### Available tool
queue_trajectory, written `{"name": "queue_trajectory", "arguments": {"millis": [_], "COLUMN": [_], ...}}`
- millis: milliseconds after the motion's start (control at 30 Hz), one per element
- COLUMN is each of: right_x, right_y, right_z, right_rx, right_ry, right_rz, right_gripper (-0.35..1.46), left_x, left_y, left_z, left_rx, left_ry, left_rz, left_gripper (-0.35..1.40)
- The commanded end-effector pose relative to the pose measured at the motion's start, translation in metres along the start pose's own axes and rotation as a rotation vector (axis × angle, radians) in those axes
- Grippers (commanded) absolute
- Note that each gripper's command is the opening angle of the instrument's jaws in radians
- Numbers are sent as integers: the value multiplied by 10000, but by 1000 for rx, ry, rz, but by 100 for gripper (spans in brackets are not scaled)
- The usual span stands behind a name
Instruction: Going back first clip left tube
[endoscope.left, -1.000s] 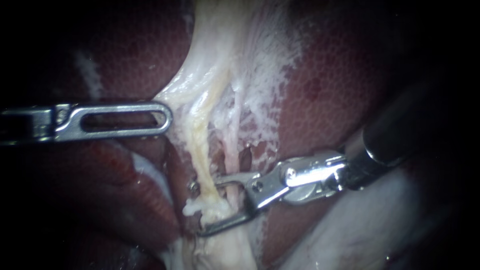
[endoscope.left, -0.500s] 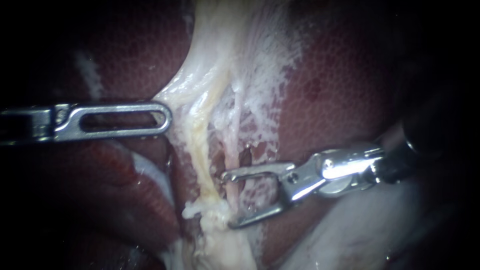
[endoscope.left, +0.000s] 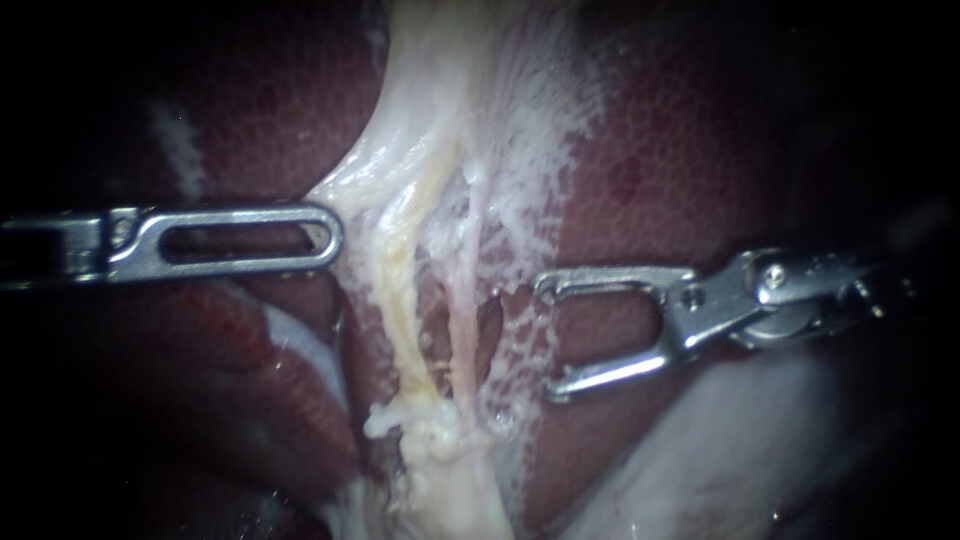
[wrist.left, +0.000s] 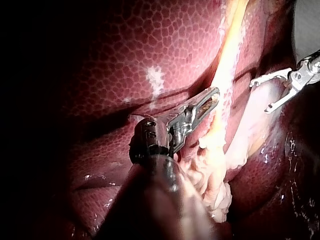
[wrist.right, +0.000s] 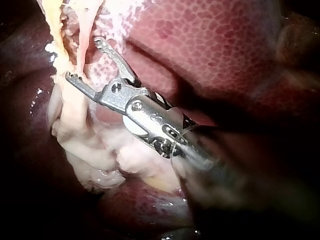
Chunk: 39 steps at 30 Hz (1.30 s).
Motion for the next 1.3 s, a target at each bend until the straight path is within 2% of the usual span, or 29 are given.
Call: {"name": "queue_trajectory", "arguments": {"millis": [33,267,733,900,1067,1200,1300], "right_x": [3,14,15,15,15,14,14], "right_y": [0,-5,-7,-6,-6,-6,-6], "right_z": [-5,-15,-14,-14,-14,-14,-14], "right_rx": [1,6,6,5,5,5,5], "right_ry": [0,2,2,2,2,1,1], "right_rz": [-3,-4,-4,-4,-4,-4,-4], "right_gripper": [60,60,60,60,60,60,60], "left_x": [0,0,0,6,17,29,37], "left_y": [0,0,6,12,27,38,39], "left_z": [0,0,2,12,30,42,50], "left_rx": [0,0,1,4,23,31,38], "left_ry": [0,0,0,-11,-18,-14,-11], "left_rz": [0,0,1,4,11,20,25], "left_gripper": [-35,-35,-35,-35,-35,-35,-35]}}
